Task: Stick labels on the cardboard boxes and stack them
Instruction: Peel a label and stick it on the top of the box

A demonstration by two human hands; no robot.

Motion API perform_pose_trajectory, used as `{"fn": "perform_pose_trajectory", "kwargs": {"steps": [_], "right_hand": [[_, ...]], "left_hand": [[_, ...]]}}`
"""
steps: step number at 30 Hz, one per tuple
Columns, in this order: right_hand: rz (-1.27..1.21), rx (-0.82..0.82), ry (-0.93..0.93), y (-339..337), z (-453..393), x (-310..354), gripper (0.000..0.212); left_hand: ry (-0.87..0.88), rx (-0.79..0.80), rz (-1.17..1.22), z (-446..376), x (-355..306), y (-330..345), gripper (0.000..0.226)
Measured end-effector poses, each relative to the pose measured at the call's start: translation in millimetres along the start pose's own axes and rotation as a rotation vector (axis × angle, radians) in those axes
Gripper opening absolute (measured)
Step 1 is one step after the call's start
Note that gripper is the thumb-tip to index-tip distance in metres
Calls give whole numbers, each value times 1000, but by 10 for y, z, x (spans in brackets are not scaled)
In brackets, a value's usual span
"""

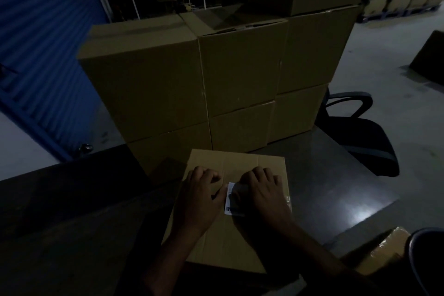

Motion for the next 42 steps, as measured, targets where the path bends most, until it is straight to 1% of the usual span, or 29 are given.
{"fn": "perform_pose_trajectory", "kwargs": {"steps": [4,6,8,12,17,23,25,28,30,31,33,34,35,37,39,42], "right_hand": [[-44,15,19,-3,-11,-12,42],[-45,2,-1,-14,-6,0,42],[-59,12,-17,-3,-3,5,47],[-51,47,18,14,-17,-19,40],[-79,133,5,39,-16,-9,56],[-74,146,-13,49,-8,9,60],[-116,149,-7,17,-5,26,51],[-164,92,-5,-37,-8,46,35],[-168,60,61,-80,-3,-17,29],[-123,53,109,-113,38,-56,31],[-21,15,211,-198,208,-143,33],[-4,-21,256,-254,321,-188,30],[-19,-57,295,-298,438,-234,27],[-77,-85,331,-293,608,-328,26],[-71,-50,309,-263,634,-360,29],[-67,-43,262,-300,521,-344,30]], "left_hand": [[-7,4,25,-5,20,17,21],[1,-12,26,-7,14,3,21],[7,-16,13,-6,8,-2,21],[-3,-6,44,-16,1,-8,26],[-4,10,48,-11,4,9,20],[-9,3,50,-5,-15,-29,23],[-15,7,46,-2,-13,-33,22],[-18,13,42,-12,-25,-42,21],[-6,9,56,-21,-41,-52,22],[-13,2,62,-21,-36,-62,23],[-79,-41,45,-19,13,-100,33],[-135,-77,22,-20,64,-123,41],[-203,-102,7,-19,120,-143,52],[-324,-78,46,-11,204,-131,71],[-386,-28,134,-28,237,-101,76],[-434,3,192,-56,303,-116,75]]}}
Point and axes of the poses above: each hand's wrist, its own z-axis away from the middle knuckle, its own y-axis out of the palm, x = y × z, the point moved 8 cm from there along -z, towards the middle knuckle, and after that the axes turned 9 degrees about -z, right-handed, at the moved point
